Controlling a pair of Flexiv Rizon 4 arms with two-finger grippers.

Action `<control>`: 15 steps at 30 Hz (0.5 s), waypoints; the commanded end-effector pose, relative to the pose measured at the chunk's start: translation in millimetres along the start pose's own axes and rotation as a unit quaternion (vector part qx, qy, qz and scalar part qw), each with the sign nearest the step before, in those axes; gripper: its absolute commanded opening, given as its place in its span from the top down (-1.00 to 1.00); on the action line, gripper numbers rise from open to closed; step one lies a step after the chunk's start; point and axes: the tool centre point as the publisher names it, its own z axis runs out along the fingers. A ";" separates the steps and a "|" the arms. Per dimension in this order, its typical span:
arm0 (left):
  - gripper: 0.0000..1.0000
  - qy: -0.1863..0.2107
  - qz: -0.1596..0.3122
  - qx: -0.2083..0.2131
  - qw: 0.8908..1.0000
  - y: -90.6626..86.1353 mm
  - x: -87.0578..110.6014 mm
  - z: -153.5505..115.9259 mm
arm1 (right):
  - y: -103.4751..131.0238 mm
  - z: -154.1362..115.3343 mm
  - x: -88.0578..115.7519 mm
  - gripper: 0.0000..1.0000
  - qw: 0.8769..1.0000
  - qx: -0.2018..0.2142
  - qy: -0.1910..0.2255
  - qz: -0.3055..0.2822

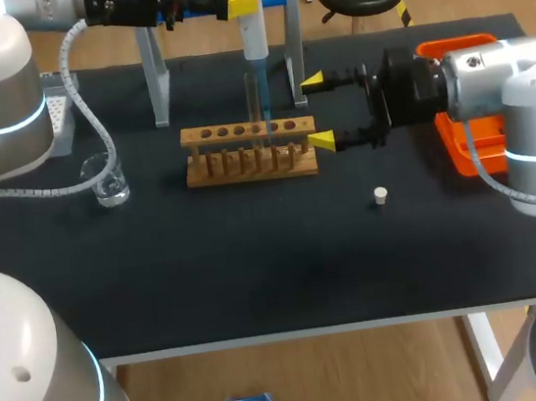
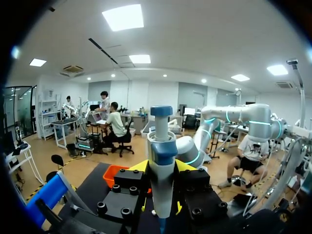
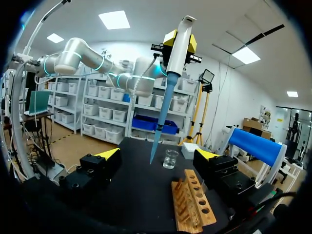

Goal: Invert the test tube, pick up the pipette, mount the tip to pipette, aspirate from beaker and dispense into the tube, eject the tip, return the pipette, and cap with the stopper.

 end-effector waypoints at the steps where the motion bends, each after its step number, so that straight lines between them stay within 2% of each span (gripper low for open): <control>1: 1.00 -0.020 0.003 -0.005 1.000 1.0 -5.4 -12.2 | 0.7 -0.1 1.0 -1.00 1.000 0.001 -0.001 0.000; 5: 1.00 -0.058 0.016 -0.005 0.998 2.1 -16.2 -51.2 | 0.7 -0.1 1.0 -1.00 1.000 0.001 -0.001 0.000; 7: 1.00 -0.077 0.018 -0.019 0.997 3.4 -22.1 -73.7 | 0.7 -0.1 1.0 -1.00 1.000 0.001 -0.001 0.000; 11: 1.00 -0.092 0.026 -0.027 0.995 4.1 -32.3 -119.5 | 0.7 -0.1 1.0 -1.00 1.000 0.001 -0.001 0.000; 15: 1.00 -0.109 0.026 -0.040 0.993 13.8 -41.5 -161.6 | 0.7 -0.1 1.0 -1.00 1.000 0.001 -0.001 0.000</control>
